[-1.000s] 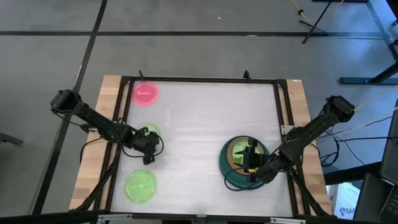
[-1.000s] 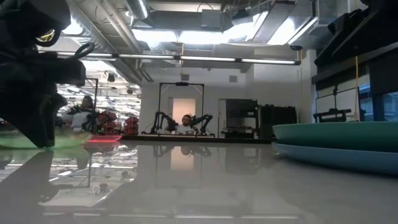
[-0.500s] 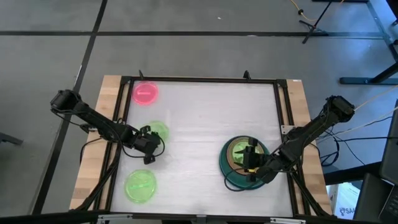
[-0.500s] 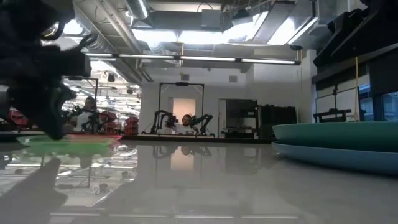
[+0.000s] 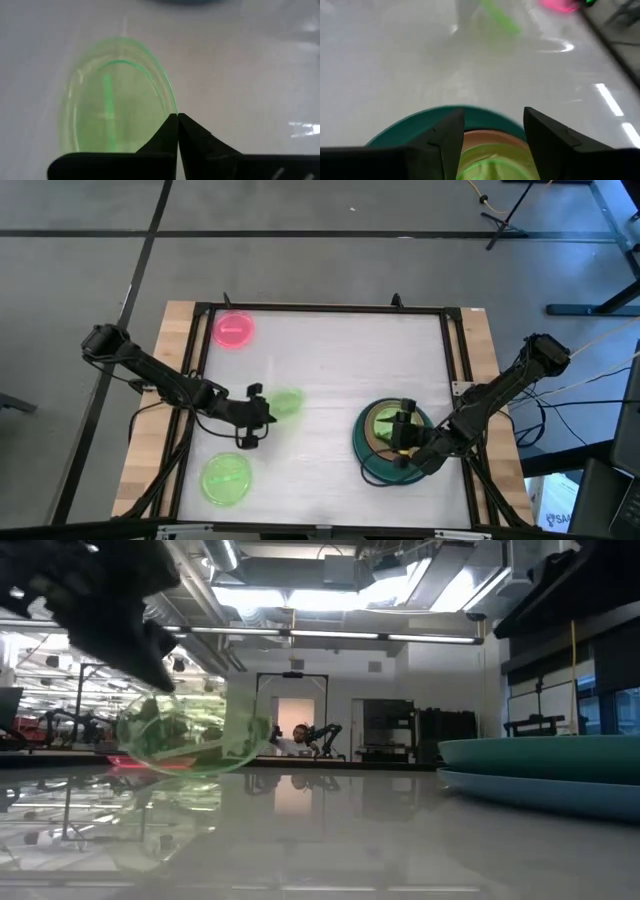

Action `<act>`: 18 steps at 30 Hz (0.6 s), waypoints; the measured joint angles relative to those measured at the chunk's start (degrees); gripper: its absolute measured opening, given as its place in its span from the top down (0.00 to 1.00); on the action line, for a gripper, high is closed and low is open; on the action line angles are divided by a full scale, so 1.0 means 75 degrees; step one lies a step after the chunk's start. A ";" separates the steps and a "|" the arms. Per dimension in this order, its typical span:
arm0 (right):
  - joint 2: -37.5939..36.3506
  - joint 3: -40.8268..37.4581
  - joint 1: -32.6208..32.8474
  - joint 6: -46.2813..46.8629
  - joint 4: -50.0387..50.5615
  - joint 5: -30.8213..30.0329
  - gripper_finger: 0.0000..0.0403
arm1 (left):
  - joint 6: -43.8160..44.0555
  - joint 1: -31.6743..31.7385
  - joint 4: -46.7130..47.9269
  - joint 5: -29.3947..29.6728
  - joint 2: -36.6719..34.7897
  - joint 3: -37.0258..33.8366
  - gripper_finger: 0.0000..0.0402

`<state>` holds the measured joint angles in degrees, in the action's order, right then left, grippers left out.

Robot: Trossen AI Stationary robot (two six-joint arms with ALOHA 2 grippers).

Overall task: Stack plastic plates
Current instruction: Stack the light green plate on top of the light green plate

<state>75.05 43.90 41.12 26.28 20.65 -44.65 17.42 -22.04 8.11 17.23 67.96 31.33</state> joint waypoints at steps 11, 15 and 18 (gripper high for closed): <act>0.0566 0.0000 -0.0582 -0.0901 -0.0955 0.0709 0.51 | -0.1241 0.0000 -0.1968 -0.0230 0.0812 0.0003 1.00; 0.1119 -0.0003 -0.1064 -0.1993 -0.2136 0.1528 0.51 | -0.1681 0.0000 -0.2753 -0.0417 0.1331 0.0006 1.00; 0.1442 -0.0003 -0.1429 -0.2856 -0.3083 0.2140 0.51 | -0.1807 -0.0006 -0.3164 -0.0489 0.1645 0.0014 1.00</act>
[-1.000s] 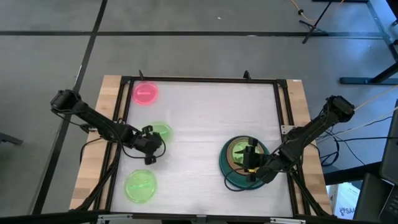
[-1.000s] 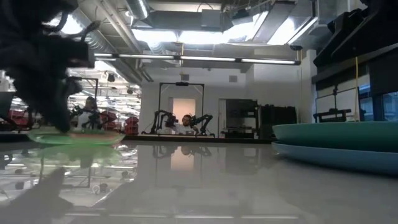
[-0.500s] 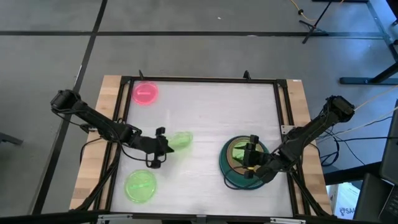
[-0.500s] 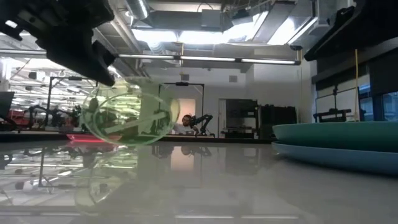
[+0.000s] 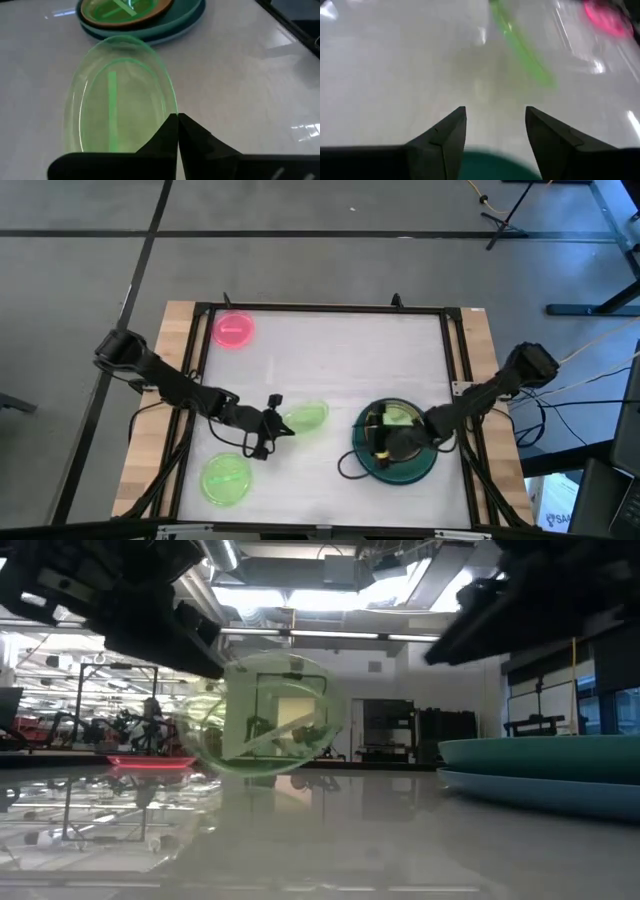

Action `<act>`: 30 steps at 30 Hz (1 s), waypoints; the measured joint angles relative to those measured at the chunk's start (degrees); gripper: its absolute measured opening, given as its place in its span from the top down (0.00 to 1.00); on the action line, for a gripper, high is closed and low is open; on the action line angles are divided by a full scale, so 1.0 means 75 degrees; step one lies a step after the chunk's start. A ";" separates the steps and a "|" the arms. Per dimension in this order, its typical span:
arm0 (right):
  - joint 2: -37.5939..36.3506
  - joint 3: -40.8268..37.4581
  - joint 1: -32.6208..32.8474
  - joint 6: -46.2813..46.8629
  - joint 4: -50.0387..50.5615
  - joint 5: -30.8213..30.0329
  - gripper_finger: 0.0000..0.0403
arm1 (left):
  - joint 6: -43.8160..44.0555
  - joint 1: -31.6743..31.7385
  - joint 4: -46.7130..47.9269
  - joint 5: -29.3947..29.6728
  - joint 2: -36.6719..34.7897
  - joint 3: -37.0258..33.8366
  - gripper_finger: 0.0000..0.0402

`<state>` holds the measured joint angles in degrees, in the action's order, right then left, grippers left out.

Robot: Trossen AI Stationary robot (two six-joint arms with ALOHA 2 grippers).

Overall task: Stack plastic plates
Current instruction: Stack the light green plate on top of the light green plate

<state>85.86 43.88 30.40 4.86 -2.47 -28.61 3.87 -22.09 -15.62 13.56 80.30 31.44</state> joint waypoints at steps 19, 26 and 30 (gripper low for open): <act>0.1407 0.0012 -0.1665 -0.2791 -0.3345 0.2422 0.55 | -0.0808 -0.0073 -0.1200 -0.0169 0.0605 -0.0005 1.00; 0.1449 0.0012 -0.1762 -0.3076 -0.3321 0.2626 0.78 | -0.0960 -0.0073 -0.1194 -0.0164 0.0605 -0.0005 1.00; 0.1449 0.0009 -0.1750 -0.3387 -0.3247 0.2701 0.95 | -0.0986 -0.0076 -0.1180 -0.0139 0.0602 -0.0005 1.00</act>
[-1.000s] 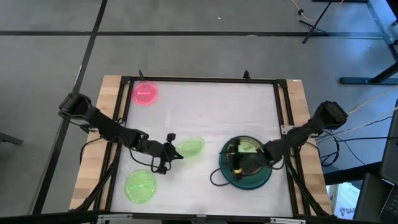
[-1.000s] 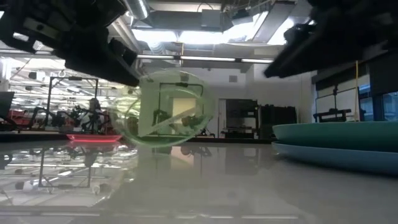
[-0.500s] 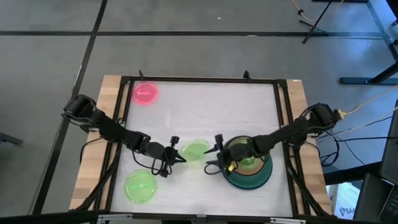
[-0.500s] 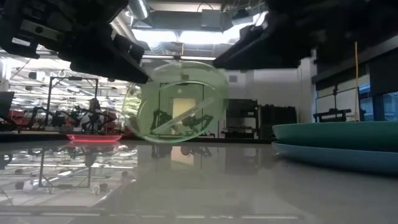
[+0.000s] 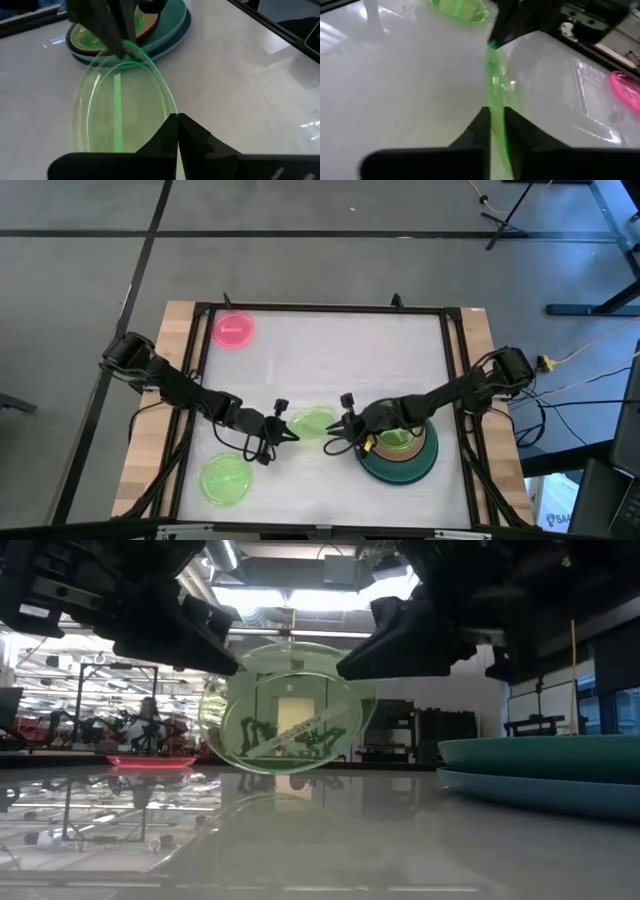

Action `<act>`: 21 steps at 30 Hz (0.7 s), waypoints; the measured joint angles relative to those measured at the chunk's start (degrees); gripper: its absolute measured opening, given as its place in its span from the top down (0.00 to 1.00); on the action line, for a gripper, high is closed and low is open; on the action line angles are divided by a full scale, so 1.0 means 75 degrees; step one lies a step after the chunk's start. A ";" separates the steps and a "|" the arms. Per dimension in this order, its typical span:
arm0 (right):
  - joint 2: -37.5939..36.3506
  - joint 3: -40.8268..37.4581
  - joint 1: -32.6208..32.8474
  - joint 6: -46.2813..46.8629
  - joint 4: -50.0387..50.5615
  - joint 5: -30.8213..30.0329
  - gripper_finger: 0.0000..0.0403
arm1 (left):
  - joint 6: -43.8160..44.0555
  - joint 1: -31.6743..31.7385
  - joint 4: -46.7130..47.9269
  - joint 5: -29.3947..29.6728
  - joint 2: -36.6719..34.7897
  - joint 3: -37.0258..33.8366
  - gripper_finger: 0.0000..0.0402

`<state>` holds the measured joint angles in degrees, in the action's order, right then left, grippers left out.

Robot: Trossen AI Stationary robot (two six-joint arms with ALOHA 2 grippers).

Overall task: Stack plastic plates
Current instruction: Stack the light green plate on top of the light green plate

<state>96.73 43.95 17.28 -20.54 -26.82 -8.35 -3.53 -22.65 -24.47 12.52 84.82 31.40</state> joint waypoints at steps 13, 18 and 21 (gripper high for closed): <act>-0.0312 0.1250 0.0603 -0.0623 0.2604 -0.1652 0.99 | 0.0724 -0.0041 0.1552 0.0480 -0.1222 0.0012 0.81; -0.0905 0.2208 0.1624 0.0816 0.5567 -0.3331 1.00 | 0.1012 -0.0200 0.2259 0.0701 -0.1419 -0.0006 0.80; -0.1216 0.2657 0.2270 0.2546 0.7450 -0.3608 1.00 | 0.1036 -0.0248 0.2256 0.1132 -0.1405 -0.0006 0.80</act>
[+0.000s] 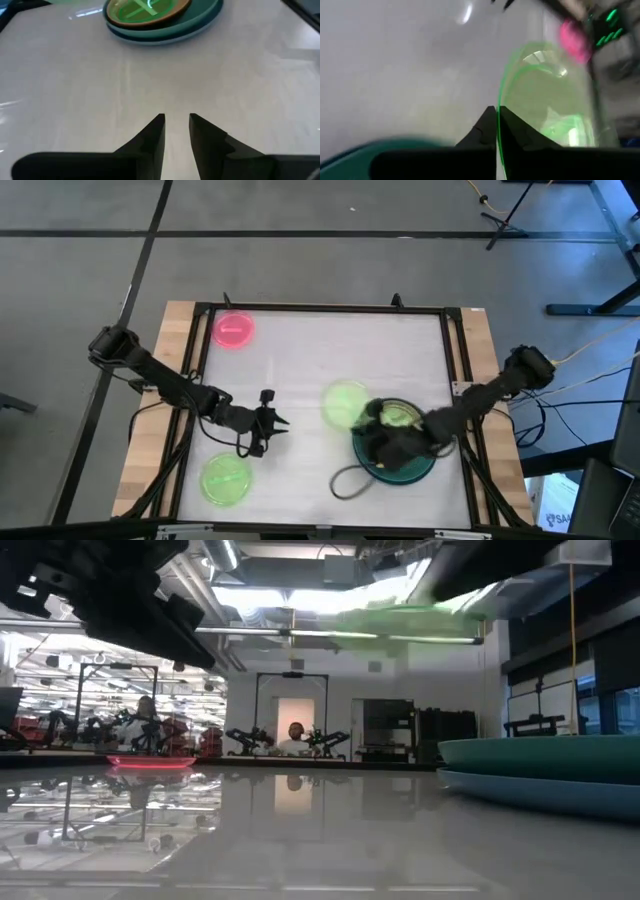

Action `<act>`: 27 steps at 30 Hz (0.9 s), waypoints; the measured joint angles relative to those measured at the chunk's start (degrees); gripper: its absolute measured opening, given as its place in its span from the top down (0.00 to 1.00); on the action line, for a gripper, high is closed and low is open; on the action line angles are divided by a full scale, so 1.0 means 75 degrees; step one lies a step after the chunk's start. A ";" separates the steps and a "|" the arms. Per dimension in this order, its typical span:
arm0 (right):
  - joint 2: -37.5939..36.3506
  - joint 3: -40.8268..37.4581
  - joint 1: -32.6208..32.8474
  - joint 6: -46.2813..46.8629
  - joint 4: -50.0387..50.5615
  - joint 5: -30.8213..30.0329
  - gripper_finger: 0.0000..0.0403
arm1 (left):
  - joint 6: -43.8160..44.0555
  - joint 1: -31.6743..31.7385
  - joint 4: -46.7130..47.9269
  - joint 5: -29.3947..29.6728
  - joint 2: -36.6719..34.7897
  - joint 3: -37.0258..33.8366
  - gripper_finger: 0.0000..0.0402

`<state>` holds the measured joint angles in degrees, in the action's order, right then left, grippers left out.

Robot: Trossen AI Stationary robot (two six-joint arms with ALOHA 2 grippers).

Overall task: Stack plastic plates
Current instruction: Stack the light green plate on top of the light green plate

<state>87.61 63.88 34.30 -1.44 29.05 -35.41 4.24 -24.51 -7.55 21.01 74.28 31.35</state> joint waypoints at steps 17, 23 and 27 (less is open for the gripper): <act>-0.0189 -0.1165 0.1670 0.6026 0.2430 0.0917 0.99 | -0.0013 0.0032 -0.0094 0.0499 0.0038 0.0000 0.79; -0.0183 -0.1850 0.1561 0.6807 0.1927 0.1081 0.89 | -0.0017 0.0109 -0.0090 0.0454 0.0038 0.0000 0.79; -0.0183 -0.1821 0.1503 0.6738 0.1929 0.1025 0.74 | 0.0197 0.0432 -0.0082 0.0125 0.0038 0.0000 0.79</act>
<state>86.24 50.22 45.58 49.09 43.52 -27.73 5.72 -21.27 -8.16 21.95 74.56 31.35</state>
